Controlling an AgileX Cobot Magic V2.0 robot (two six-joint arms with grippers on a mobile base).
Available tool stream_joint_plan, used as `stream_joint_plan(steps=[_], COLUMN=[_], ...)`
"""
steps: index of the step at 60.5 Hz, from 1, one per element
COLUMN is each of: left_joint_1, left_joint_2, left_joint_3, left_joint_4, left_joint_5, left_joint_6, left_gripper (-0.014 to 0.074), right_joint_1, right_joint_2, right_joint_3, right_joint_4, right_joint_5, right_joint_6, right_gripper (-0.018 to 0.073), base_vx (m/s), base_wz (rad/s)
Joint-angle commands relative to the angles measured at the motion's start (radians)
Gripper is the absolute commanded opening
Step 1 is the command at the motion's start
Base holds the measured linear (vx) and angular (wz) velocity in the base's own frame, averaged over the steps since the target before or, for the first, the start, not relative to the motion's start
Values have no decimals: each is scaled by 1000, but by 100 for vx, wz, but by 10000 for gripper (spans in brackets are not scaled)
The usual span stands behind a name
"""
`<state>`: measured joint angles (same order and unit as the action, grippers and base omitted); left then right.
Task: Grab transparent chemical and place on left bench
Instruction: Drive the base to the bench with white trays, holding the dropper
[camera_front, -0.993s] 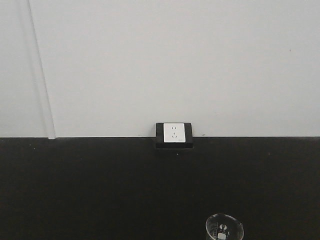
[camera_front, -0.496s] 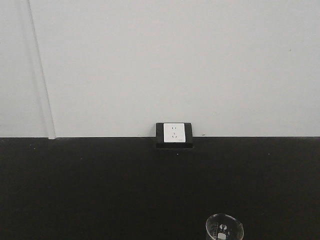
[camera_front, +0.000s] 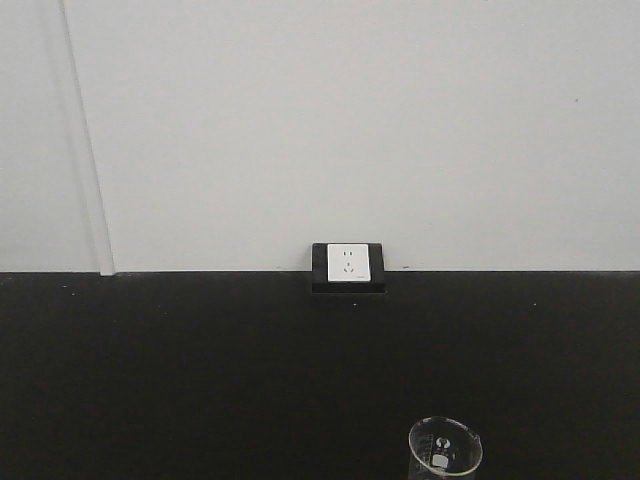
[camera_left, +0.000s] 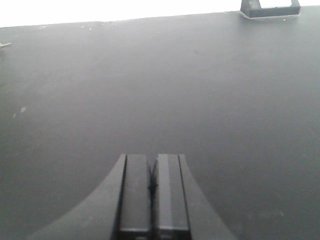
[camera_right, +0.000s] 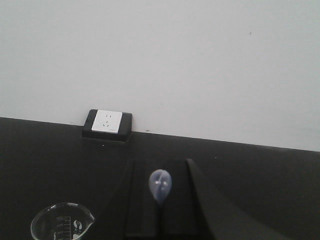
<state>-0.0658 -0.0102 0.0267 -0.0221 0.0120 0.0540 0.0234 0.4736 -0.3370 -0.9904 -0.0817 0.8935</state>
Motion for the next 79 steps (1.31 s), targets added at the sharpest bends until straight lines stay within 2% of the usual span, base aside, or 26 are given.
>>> stream_joint_plan(steps=[1,60,79], left_joint_1=[-2,-2,-2], left_joint_2=[-19,-19,-19], left_joint_3=[16,16,16], left_joint_4=[-1,-1,-1], left_joint_5=[-78,-78,-78], left_joint_6=[-8,-8,-8], left_gripper=[-3,-3,-3], right_joint_1=[-5,-5,-5], right_joint_2=[4,4,4], right_joint_3=[-32,-32,-32], right_joint_4=[-3,-3,-3], right_joint_5=[-34,-34,-34], right_joint_6=[-6,-6,-6], right_gripper=[-3,-3,-3], base_vx=[-9,-23,-31], base_wz=[-2,-3,16])
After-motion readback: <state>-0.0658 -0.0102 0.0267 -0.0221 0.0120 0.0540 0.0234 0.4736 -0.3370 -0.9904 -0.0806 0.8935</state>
